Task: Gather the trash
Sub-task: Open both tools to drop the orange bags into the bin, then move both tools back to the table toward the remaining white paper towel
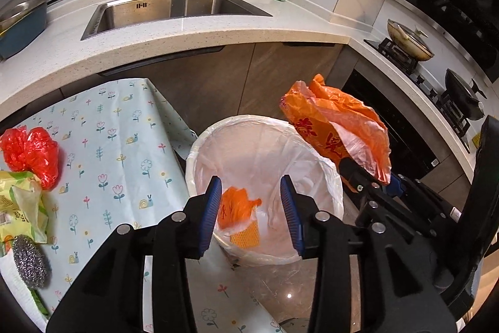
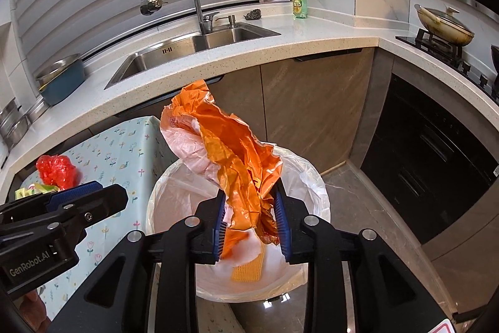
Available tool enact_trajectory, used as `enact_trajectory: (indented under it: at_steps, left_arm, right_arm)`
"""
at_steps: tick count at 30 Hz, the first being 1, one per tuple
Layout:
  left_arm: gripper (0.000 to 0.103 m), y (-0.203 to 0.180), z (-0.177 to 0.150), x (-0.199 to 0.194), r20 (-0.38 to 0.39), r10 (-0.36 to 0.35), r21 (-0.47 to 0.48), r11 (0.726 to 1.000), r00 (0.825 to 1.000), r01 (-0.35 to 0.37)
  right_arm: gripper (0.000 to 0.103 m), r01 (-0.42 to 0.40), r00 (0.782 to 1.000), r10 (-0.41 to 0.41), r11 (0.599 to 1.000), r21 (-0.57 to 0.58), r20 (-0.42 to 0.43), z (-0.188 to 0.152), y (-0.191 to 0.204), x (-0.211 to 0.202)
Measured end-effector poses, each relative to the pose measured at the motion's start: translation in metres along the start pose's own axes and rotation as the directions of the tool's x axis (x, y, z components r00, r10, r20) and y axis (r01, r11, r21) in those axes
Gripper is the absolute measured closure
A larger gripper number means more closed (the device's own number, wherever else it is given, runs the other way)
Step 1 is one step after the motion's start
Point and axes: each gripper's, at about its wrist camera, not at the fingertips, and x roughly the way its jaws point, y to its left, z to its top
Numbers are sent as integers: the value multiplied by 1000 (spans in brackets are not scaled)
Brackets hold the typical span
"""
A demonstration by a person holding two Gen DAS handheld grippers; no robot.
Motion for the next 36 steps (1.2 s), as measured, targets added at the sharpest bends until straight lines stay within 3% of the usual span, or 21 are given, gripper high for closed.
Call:
enact_trajectory:
  at_steps: [9,20,30,33,36]
  left_arm:
    - [53,10,0,-15,41,41,-20,999,998,-40]
    - [48,35,-7,-51,98,139,-71,989,985,-132]
    - [46,89,-37,-102,102,290,-170,948,952,-270]
    - [37,114,-51,-118,82,331,-217,926,940,-307]
    - [37,138,-66,-133,69,355,-264,908,932,-326]
  right_arm:
    - [55,2,1000,-1,1000,-19,31,5,11,-7]
    - [55,-48,997,52,997,-58,62,9,40,-31]
    - [53,-152,985,163,979,-137,66,-4,102,-61]
    - [50,-191,978,203,967,-170,57,-12,127,-69]
    - [50,-224,970,238,951,-211,42,-23,154,-76]
